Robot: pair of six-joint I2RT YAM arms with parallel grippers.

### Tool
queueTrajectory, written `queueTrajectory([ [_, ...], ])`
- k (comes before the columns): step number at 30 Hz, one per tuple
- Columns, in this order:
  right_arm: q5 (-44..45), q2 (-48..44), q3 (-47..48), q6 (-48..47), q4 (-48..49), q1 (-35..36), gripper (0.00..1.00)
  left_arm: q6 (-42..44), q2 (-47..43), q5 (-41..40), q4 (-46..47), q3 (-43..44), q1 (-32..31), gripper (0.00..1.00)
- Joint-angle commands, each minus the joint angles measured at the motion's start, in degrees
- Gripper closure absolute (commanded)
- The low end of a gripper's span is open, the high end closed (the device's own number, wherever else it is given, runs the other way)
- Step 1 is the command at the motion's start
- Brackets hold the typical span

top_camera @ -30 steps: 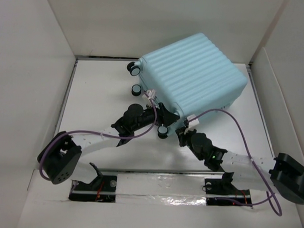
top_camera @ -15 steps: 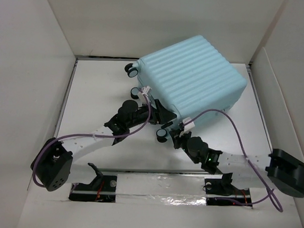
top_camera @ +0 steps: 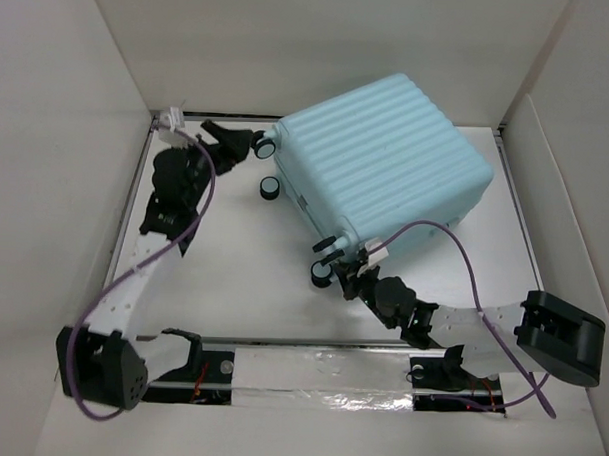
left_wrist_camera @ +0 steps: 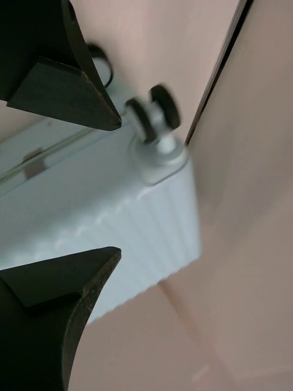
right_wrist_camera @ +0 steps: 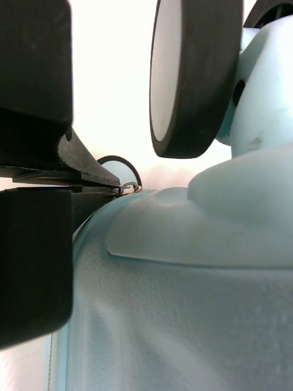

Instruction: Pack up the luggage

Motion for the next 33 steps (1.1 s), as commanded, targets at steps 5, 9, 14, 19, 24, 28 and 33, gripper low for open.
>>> queueTrajectory([
  [5,-8.67,-4.03,1.11,-0.24,11.79,2.64,1.0,31.48,21.9,8.52,-17.02,24.27,3.94,0.15],
  [9,-10.34,-6.83,-1.08,-0.42,10.75,2.64,1.0,42.05,23.22,11.68,-19.83,25.06,4.46,0.01],
  [14,-12.97,-18.15,-5.3,1.68,2.32,2.64,1.0,48.2,24.98,15.29,-24.15,26.48,3.76,0.01],
  [19,-14.3,-37.58,-7.06,2.66,-17.45,2.64,1.0,49.18,25.24,15.21,-23.88,24.46,1.12,0.01],
  [24,-12.02,-47.79,-6.89,2.04,-26.78,2.64,1.0,49.18,24.9,17.14,-23.8,22.97,1.12,0.04],
  [28,-12.72,-48.24,-5.05,1.07,-29.69,2.11,1.0,49.62,23.23,17.14,-25.89,21.38,-0.8,0.1],
  [33,-13.42,-44.38,-4.34,0.81,-28.02,2.11,1.0,50.24,24.37,17.14,-29.25,22.35,-1.34,0.1],
])
